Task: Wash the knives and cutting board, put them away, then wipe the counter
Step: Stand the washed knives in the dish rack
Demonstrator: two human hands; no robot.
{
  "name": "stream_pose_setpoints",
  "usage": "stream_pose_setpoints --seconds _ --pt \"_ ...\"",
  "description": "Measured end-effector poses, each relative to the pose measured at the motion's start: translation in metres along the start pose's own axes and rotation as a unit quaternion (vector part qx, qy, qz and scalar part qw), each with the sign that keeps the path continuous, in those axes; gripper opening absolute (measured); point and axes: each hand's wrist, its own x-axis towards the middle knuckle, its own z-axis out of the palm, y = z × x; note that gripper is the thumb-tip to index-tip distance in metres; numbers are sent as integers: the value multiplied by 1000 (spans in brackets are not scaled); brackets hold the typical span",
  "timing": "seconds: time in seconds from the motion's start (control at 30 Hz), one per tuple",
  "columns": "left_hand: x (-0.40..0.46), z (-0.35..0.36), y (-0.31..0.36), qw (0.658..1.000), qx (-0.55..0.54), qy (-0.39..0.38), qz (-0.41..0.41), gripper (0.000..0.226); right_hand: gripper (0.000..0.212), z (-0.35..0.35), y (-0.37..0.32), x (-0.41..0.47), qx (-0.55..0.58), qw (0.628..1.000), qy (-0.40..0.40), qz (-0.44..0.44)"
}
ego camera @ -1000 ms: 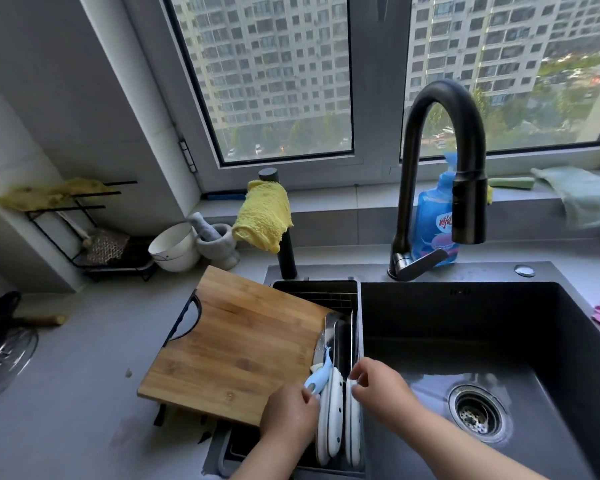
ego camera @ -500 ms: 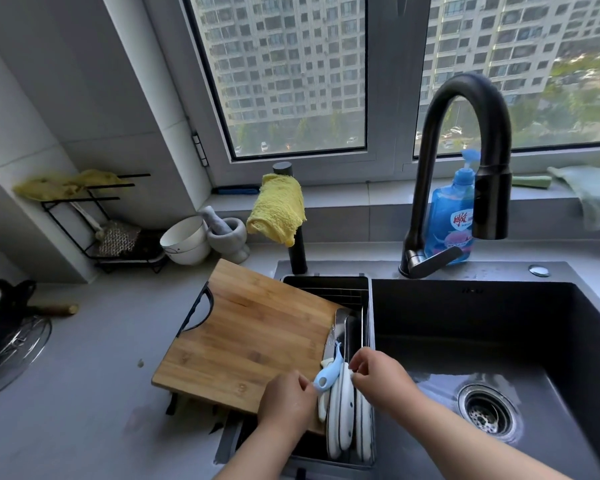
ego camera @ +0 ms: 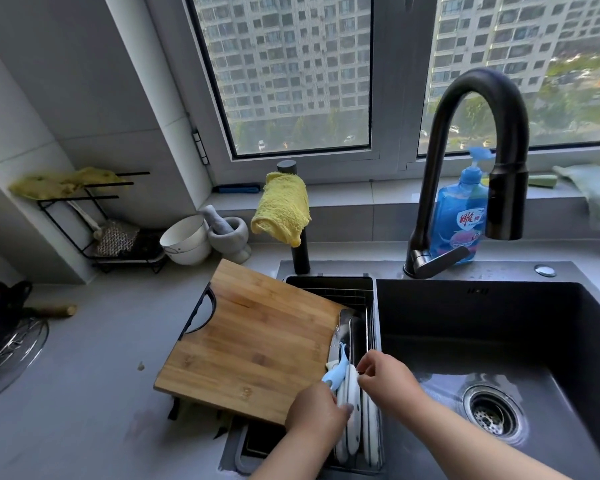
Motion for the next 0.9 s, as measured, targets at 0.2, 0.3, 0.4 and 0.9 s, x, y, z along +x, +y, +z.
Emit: stream_pose_setpoints --seconds 0.2,0.3,0.4,0.9 --pt "1 11 13 992 121 -18 -3 58 10 -2 1 0 17 1000 -5 7" --pt "0 11 20 992 122 -21 -11 52 10 -3 2 0 31 999 -4 9" --pt "1 14 18 996 86 -10 -26 42 9 -6 4 0 60 998 0 18" --pt "2 -24 21 977 -183 113 -3 22 16 -27 7 5 206 974 87 41"
